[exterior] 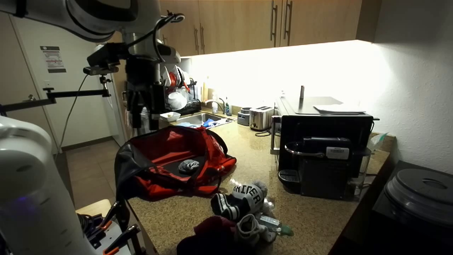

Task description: Pick up the grey object from the bag and put it on the countertop.

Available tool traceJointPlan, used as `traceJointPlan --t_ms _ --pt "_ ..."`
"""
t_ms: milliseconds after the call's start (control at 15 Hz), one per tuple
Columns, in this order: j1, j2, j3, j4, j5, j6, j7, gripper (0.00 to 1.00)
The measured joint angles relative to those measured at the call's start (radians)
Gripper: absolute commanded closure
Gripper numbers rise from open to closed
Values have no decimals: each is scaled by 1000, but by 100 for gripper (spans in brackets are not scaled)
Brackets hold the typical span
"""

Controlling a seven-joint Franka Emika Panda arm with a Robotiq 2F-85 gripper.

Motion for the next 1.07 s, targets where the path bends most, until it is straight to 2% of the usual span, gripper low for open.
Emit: traceJointPlan --t_ms 733,1067 --pt "5 3 -1 0 0 6 0 0" --pt "44 55 8 3 14 99 2 0"
